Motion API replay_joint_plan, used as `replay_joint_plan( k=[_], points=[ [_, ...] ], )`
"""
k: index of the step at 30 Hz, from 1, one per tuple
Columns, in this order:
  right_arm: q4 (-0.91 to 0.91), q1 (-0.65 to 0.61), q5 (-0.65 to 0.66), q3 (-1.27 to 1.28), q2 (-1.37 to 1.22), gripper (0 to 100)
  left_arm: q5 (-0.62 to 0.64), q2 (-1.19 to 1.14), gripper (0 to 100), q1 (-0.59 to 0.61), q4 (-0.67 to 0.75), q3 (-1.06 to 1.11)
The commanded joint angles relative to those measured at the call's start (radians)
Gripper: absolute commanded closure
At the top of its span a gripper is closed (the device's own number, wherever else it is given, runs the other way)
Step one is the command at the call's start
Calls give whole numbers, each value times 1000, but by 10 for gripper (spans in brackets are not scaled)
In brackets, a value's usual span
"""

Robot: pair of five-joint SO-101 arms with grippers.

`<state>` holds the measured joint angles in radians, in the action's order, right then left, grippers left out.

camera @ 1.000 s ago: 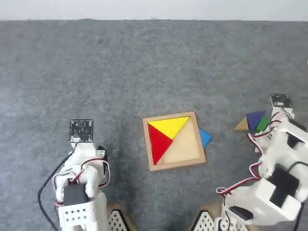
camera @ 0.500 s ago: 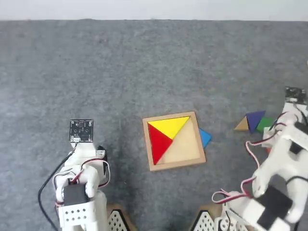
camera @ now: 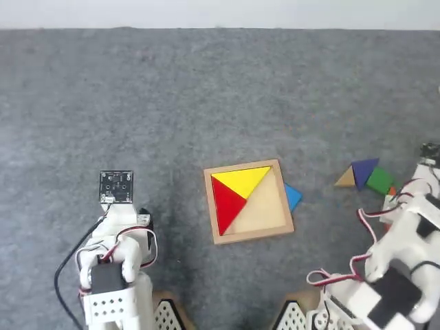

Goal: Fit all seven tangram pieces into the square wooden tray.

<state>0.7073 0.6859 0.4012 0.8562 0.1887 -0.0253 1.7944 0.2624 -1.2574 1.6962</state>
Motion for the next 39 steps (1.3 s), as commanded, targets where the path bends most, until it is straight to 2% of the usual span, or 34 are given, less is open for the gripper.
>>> replay_joint_plan(
  k=[1,6,21,34,39],
  points=[
    [-16,2,-8,-72,-41,753,-2,20,907,5,-3,-13],
    [-15,-87,-5,-107,-156,753,-2,20,907,5,-3,-13],
    [-15,-323,31,-118,-170,753,-2,20,907,5,-3,-13],
    [-16,-332,28,-133,-67,753,-2,20,907,5,-3,-13],
    [-99,-363,26,-132,-30,753,-2,20,907,5,-3,-13]
  ],
)
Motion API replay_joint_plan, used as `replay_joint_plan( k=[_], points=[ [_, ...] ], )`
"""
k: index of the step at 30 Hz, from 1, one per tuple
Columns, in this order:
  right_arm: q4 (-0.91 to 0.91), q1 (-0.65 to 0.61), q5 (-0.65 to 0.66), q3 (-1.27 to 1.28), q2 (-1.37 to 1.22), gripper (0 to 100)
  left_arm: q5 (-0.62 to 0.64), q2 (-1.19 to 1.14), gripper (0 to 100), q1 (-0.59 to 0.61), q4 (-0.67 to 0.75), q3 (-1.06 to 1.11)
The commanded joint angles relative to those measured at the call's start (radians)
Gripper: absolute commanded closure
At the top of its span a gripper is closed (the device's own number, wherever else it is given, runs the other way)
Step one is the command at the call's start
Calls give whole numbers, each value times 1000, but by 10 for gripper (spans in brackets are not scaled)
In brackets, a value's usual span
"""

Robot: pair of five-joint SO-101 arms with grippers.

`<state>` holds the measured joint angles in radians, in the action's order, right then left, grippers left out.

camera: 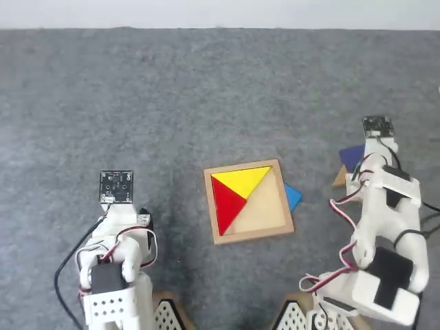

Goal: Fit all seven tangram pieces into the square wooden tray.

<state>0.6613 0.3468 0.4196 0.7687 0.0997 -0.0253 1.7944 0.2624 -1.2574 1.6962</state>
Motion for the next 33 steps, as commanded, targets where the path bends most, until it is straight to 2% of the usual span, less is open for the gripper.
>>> replay_joint_plan(
  k=[1,10,13,18,26,33],
  points=[
    [-67,-33,8,-44,64,753,-2,20,907,5,-3,-13],
    [-65,-177,8,34,77,753,-2,20,907,5,-3,-13],
    [-61,-180,11,68,110,753,-2,20,907,5,-3,-13],
    [-59,-48,12,130,142,753,-2,20,907,5,-3,-13],
    [-59,128,-31,101,10,753,-2,20,907,5,-3,-13],
    [-58,232,35,106,-10,753,-2,20,907,5,-3,-13]
  ],
)
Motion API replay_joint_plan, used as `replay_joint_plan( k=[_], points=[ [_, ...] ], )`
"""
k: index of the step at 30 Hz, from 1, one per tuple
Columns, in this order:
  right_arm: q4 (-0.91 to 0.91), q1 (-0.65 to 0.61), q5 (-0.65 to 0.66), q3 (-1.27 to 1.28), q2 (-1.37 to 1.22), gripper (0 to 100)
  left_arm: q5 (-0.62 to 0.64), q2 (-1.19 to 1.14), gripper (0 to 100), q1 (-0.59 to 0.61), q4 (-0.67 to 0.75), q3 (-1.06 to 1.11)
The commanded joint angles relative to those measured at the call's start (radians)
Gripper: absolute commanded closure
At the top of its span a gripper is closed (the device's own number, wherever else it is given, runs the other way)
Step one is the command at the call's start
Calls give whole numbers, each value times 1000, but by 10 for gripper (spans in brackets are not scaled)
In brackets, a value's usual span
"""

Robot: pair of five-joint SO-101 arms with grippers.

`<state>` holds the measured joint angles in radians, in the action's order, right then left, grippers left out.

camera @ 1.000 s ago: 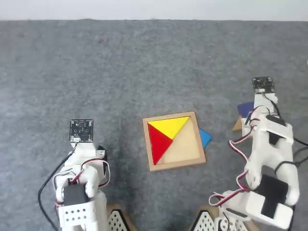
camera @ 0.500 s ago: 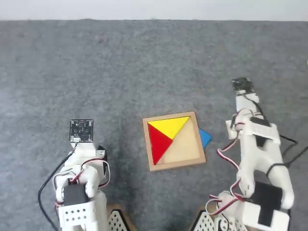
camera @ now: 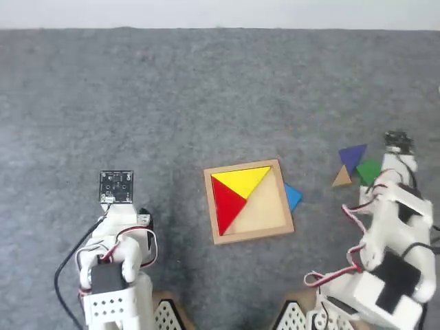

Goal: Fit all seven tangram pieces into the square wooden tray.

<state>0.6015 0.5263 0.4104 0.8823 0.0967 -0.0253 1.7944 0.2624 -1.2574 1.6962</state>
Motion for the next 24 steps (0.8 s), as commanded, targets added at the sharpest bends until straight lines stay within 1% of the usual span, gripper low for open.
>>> replay_joint_plan(
  k=[1,5,9,13,15,18,21,24],
  points=[
    [-7,71,57,5,-7,753,-2,20,907,5,-3,-13],
    [-31,128,84,31,-7,753,-2,20,907,5,-3,-13],
    [-56,223,63,35,-7,753,-2,20,907,3,-3,-13],
    [-58,248,48,38,-7,753,-2,20,907,5,-3,-13],
    [-58,280,43,38,-5,753,-2,20,907,5,-3,-13],
    [-65,325,3,31,4,753,-2,20,907,5,-3,-13],
    [-105,338,-5,29,10,753,-2,20,907,3,-3,-13],
    [-105,329,2,31,31,753,-2,20,907,3,-3,-13]
  ],
)
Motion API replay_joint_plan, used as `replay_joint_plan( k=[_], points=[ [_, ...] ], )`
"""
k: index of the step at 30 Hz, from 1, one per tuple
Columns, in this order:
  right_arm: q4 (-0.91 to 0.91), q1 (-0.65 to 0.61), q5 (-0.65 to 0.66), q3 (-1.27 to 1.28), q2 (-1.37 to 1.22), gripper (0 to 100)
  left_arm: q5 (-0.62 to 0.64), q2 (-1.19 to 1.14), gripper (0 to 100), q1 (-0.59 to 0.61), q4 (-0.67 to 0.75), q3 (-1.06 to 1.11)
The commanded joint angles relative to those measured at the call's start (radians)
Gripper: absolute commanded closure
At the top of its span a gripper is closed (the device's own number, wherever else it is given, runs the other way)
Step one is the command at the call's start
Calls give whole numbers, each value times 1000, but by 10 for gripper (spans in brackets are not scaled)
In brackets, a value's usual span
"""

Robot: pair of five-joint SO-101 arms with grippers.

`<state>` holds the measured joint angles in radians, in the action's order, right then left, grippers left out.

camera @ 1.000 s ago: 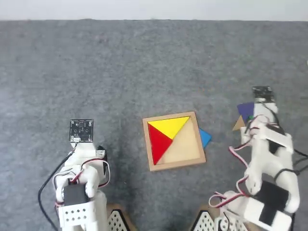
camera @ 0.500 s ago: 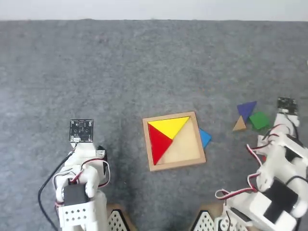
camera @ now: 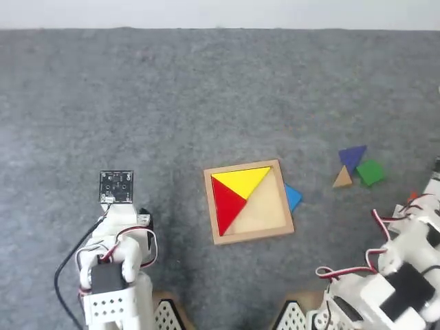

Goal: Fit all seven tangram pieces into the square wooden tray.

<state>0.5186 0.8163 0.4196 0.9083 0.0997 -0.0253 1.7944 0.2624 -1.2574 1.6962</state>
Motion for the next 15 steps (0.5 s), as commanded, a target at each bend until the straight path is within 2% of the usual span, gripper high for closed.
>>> replay_joint_plan(
  k=[1,10,15],
  points=[
    [-21,25,-8,5,36,753,-2,20,907,5,-3,-13],
    [122,-130,-2,-69,140,753,-2,20,907,5,-3,-13],
    [223,-182,164,-164,107,753,-2,20,907,5,-3,-13]
  ],
)
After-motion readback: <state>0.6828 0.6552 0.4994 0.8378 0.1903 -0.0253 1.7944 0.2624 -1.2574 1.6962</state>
